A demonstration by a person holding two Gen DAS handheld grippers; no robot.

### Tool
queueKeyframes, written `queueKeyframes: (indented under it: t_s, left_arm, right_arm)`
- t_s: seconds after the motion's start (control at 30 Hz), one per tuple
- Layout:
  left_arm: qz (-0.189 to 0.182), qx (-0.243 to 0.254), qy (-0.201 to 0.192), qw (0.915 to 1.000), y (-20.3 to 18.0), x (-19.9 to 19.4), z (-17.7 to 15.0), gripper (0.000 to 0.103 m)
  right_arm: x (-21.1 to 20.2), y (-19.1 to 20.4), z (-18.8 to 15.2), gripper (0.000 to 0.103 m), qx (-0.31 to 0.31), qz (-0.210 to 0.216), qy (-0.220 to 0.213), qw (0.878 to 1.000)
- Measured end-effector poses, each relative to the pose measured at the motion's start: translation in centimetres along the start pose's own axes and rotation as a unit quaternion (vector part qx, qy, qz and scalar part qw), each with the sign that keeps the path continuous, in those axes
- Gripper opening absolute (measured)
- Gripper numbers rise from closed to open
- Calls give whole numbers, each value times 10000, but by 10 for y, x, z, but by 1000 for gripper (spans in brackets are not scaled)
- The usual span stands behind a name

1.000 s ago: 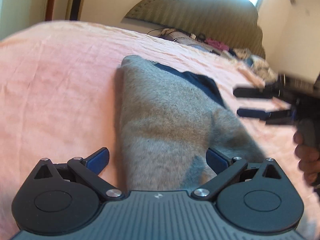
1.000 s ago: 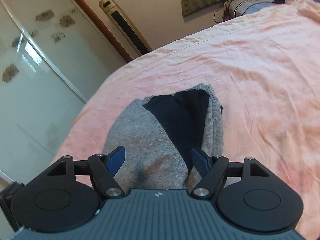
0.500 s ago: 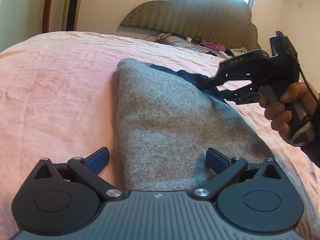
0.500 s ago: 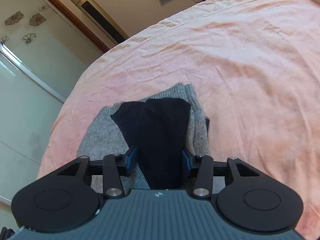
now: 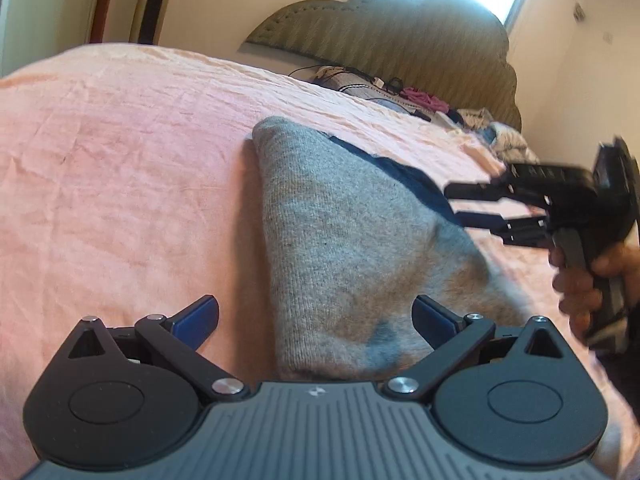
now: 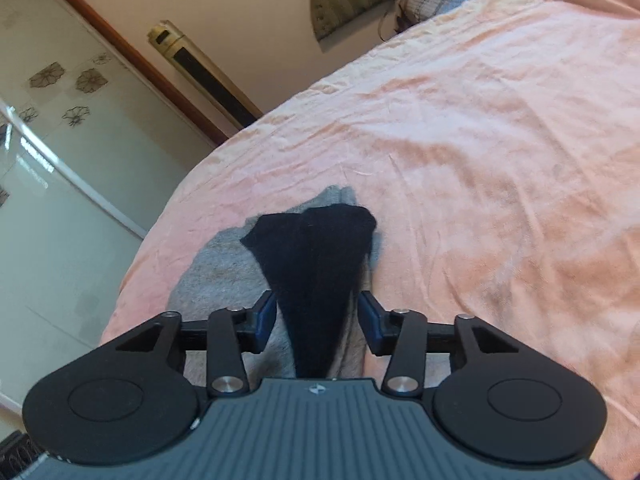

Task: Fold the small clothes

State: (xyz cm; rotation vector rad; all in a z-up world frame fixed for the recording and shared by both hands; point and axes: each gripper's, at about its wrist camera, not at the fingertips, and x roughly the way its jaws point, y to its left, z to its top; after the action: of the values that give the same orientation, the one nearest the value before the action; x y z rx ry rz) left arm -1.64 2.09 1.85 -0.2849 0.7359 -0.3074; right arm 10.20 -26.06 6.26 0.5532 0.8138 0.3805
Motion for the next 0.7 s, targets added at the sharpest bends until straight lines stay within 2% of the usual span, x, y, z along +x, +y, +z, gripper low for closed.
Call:
queueKeyframes:
  t_s: [0.1,0.17,0.2,0.27,0.33,0.37,0.43,0.53,0.6,0.7]
  left_arm:
    - [139,-134,-268,9995,0,-5,5,103]
    - [268,106,-530,9982,-9,-9,9,103]
    - [217,299,-684,9970,-17,-12,11,103]
    - [-67,769,-857,9933,-34,-16,13,103]
    - [-300,1204,-739,9895,-47,-10,13,103]
    - [-381,1320,-510,9892,-51,-1,13,103]
    - [-420,1229,385,9908,-47,29,7,103]
    - [-101,1764,249,9839,-56,29,-10,103]
    - [-206,1602,290,9864,-56,21,-7,103]
    - [-386,1297,59,9908,-51,9,-4,103]
  right_arm:
    - [0,23,-19,50,-694,-224,316,9968]
    - [9,36,-35,50,-1348,-628,475,9877]
    - [12,39,-43,50,-1579,-759,480,9834]
    - [11,38,-46,50,-1640,-710,387,9831]
    - [9,33,-42,50,-1453,-645,420,9864]
    - [8,31,-40,47,-1468,-662,452,9859]
    - [10,26,-38,47,-1485,-583,513,9858]
    - [5,20,-29,47,-1277,-574,534,9887]
    - [-4,22,-20,51,-1123,-665,241,9911]
    - [-5,28,-3,52,-940,-454,19,9945]
